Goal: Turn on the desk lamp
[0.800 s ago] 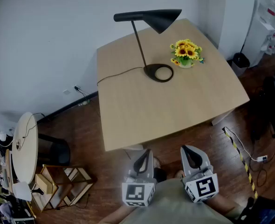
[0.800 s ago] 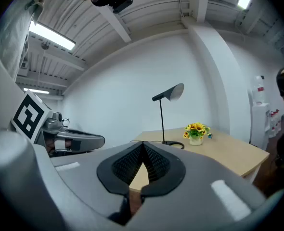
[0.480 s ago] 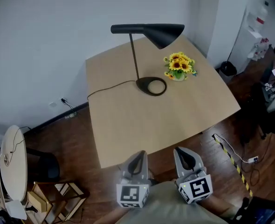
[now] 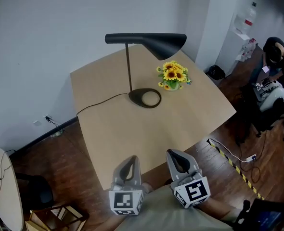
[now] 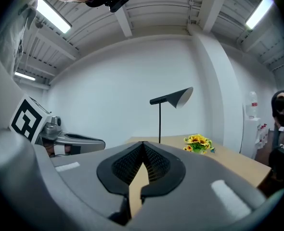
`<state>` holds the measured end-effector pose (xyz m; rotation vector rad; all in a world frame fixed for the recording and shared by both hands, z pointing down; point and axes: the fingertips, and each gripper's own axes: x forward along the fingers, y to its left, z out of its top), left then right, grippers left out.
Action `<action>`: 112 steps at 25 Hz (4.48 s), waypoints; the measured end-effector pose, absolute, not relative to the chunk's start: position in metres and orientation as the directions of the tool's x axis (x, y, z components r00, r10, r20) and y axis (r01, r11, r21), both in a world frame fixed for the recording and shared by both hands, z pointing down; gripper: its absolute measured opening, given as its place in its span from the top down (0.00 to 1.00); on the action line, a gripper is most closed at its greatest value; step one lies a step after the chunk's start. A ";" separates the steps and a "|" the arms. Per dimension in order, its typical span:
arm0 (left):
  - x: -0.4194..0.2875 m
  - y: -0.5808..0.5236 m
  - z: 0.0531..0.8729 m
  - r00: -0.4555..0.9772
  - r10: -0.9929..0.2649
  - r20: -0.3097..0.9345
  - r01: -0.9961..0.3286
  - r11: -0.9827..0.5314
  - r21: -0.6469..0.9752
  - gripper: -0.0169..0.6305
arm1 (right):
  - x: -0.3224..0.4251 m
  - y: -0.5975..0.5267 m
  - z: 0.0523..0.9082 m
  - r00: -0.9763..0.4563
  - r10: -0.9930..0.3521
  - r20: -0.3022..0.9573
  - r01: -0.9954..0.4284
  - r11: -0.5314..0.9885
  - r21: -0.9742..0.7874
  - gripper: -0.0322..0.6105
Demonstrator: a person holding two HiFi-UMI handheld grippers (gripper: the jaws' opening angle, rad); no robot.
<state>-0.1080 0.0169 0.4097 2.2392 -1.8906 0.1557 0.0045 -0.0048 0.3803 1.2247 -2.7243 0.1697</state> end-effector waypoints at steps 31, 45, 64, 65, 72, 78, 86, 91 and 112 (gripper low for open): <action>-0.182 -0.188 0.445 -0.001 -0.955 0.296 -0.999 0.012 0.037 0.98 | -0.099 -0.248 0.471 -0.738 -0.611 0.287 -0.651 0.756 -0.068 0.95; -0.213 -0.245 0.513 -0.042 -0.894 0.446 -0.999 0.046 -0.003 0.98 | -0.146 -0.327 0.555 -0.703 -0.581 0.410 -0.656 0.752 -0.059 0.95; -0.221 -0.268 0.545 -0.043 -0.859 0.511 -0.998 0.059 0.016 0.98 | -0.162 -0.372 0.646 -0.586 -0.479 0.654 -0.660 0.750 -0.041 0.95; -0.222 -0.268 0.546 -0.044 -0.857 0.513 -0.998 0.060 0.016 0.98 | -0.162 -0.372 0.648 -0.585 -0.472 0.660 -0.658 0.752 -0.046 0.95; -0.225 -0.263 0.550 -0.049 -0.852 0.521 -0.998 0.067 0.016 0.98 | -0.166 -0.371 0.653 -0.574 -0.444 0.688 -0.618 0.786 -0.009 0.95; -0.219 -0.264 0.538 -0.037 -0.869 0.494 -0.998 0.056 0.025 0.98 | -0.159 -0.373 0.636 -0.598 -0.489 0.635 -0.658 0.752 -0.042 0.95; -0.215 -0.255 0.519 -0.029 -0.893 0.449 -0.998 0.051 0.036 0.98 | -0.151 -0.351 0.584 -0.639 -0.546 0.542 -0.677 0.734 -0.059 0.95; -0.214 -0.244 0.503 -0.027 -0.909 0.416 -0.998 0.050 0.043 0.98 | -0.144 -0.328 0.546 -0.663 -0.571 0.484 -0.673 0.738 -0.051 0.95; -0.179 -0.149 0.420 0.033 -0.968 0.248 -0.998 -0.021 0.052 0.98 | -0.103 -0.200 0.426 -0.717 -0.631 0.296 -0.673 0.737 -0.060 0.95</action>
